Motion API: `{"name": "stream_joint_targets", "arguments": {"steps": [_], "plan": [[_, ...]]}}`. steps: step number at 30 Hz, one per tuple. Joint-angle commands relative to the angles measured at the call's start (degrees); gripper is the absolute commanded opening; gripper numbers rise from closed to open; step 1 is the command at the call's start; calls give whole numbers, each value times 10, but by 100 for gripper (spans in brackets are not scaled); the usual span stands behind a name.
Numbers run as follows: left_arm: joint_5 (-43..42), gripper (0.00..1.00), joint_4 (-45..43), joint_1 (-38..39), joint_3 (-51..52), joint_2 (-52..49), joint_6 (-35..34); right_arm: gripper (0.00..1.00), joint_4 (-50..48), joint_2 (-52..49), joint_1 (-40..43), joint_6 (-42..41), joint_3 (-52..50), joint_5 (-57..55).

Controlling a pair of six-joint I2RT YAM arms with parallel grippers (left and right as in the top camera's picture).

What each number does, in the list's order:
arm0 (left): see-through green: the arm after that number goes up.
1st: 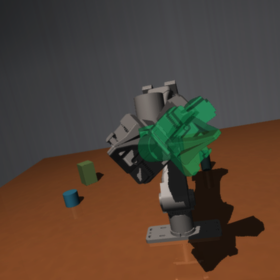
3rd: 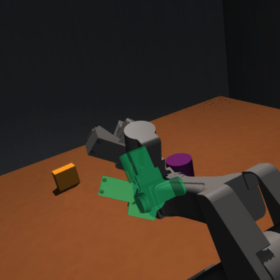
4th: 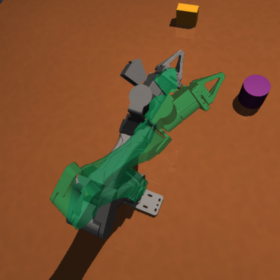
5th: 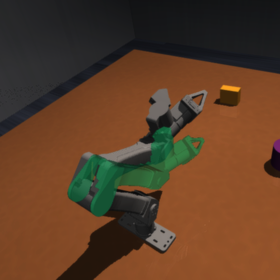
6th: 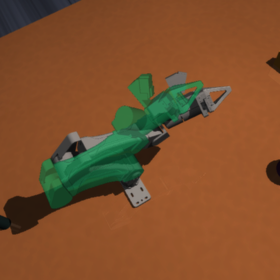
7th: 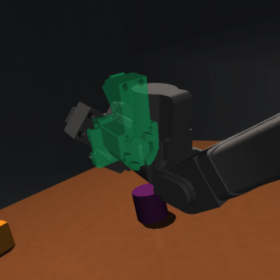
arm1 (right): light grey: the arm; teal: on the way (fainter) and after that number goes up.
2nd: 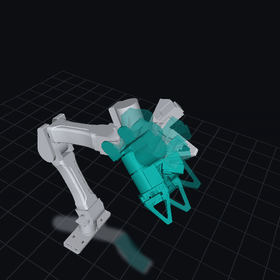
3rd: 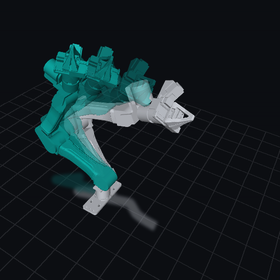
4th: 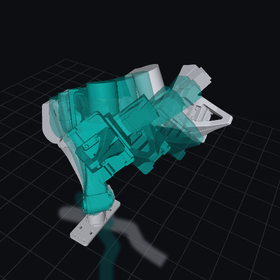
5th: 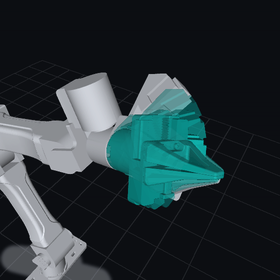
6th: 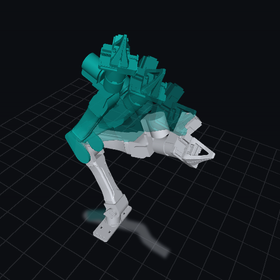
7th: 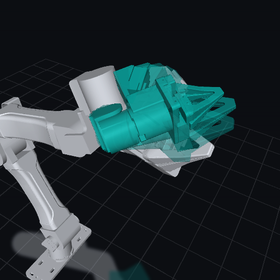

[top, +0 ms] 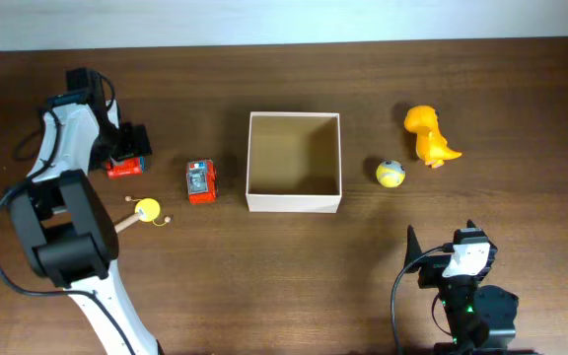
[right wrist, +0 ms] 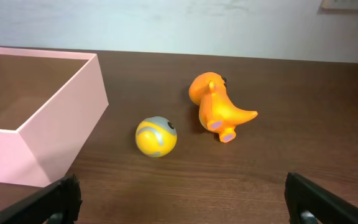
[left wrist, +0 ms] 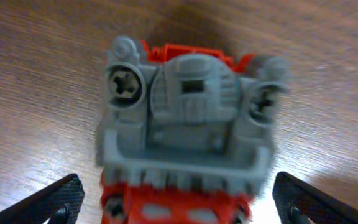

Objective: Pack container
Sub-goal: 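Lower the left gripper and grasp the far red fire truck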

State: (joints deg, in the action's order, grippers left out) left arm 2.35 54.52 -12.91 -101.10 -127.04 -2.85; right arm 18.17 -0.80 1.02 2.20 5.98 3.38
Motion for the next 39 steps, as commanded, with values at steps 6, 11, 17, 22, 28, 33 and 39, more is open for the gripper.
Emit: {"name": "stream_joint_targets", "arguments": {"steps": [6, 11, 17, 22, 28, 33, 39], "plan": [[16, 98, -11, 0, 1, -6, -1, 99, 0, 6, -3, 4, -4, 7], [16, 82, -12, 0, 1, -6, -1, 99, 0, 6, -3, 4, -4, 7], [16, 67, -12, 0, 1, -6, -1, 99, 0, 6, -3, 4, -4, 7], [16, 64, -12, 0, 1, -6, -2, 99, 0, 6, -3, 4, -4, 7], [15, 60, 0, 0, -8, -6, -2, 99, 0, 6, -3, 4, -4, 7], [15, 60, 37, 0, -49, -6, -2, 98, 0, 6, -3, 4, -4, 7], [13, 60, 98, 2, -126, -6, -2, 99, 0, 6, -3, 4, -4, 7]]}}
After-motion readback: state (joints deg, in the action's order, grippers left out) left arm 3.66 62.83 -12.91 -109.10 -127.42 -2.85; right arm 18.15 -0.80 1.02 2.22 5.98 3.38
